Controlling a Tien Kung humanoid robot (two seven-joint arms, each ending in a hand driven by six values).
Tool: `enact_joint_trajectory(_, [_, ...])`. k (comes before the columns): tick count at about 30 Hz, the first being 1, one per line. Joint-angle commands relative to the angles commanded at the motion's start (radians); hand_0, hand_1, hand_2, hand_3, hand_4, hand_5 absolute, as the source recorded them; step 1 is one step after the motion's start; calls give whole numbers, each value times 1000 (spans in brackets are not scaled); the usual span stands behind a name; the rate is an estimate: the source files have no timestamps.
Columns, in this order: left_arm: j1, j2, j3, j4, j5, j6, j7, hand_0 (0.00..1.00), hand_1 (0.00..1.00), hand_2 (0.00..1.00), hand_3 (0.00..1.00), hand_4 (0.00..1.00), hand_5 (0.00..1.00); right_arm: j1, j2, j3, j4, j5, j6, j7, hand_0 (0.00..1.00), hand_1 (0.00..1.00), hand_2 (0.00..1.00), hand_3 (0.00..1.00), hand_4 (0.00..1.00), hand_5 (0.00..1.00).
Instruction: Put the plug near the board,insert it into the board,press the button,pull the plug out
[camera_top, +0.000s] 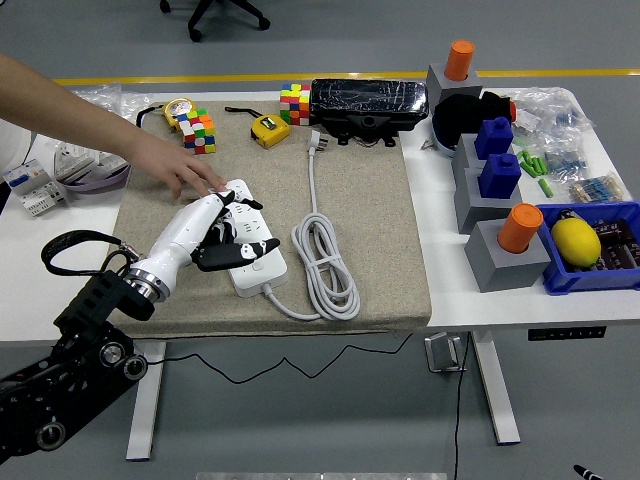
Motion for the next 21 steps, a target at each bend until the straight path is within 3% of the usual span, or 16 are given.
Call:
enact_joint_trajectory(1, [-3,-1,-4,9,19,5,1,580,605,576,636,894,434,0,0,-1,0,1,1,0,654,647,635,563,993,564])
enact_joint_trajectory(6, [-20,-5,-30,64,45,17,14,580,605,576,636,894,434,-2,0,-2,2,1,0,0,654,647,635,563,993,564])
enact_joint_trajectory(7, [-23,-5,-33,75,49,15,18,723,701,658,681,919,430,-3,0,-3,1,2,0,0,654,646,634,561,993,564])
enact_joint_trajectory(21, [-54,-28,-15,213,51,-5,30,736,693,656,657,913,399,-9,2,-2,2,2,0,-1,654,647,634,560,992,563])
